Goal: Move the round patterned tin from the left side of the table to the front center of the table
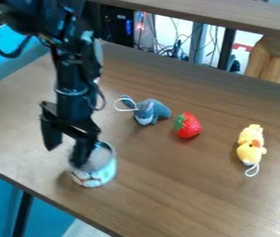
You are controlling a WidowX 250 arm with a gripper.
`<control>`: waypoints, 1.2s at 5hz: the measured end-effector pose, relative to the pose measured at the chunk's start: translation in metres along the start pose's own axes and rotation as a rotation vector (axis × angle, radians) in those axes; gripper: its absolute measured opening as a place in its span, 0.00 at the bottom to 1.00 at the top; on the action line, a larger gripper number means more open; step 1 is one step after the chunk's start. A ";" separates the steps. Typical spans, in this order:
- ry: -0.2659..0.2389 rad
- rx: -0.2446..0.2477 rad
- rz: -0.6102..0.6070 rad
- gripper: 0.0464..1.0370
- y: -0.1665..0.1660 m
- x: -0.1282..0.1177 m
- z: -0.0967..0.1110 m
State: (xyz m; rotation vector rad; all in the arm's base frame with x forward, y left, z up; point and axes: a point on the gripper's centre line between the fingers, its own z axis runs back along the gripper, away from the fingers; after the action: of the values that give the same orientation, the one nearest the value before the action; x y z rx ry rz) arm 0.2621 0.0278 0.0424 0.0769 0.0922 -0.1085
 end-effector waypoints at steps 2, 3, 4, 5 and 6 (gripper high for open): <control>-0.008 -0.100 0.110 0.96 -0.024 0.005 0.000; -0.010 -0.123 0.152 0.96 -0.029 0.006 0.001; -0.025 -0.132 0.193 0.96 -0.028 0.002 0.005; -0.114 -0.134 0.222 0.96 -0.013 -0.004 0.028; -0.169 -0.161 0.241 0.96 -0.007 -0.008 0.048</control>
State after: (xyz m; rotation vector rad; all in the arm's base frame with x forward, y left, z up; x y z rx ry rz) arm 0.2573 0.0180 0.0899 -0.0818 -0.0774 0.1332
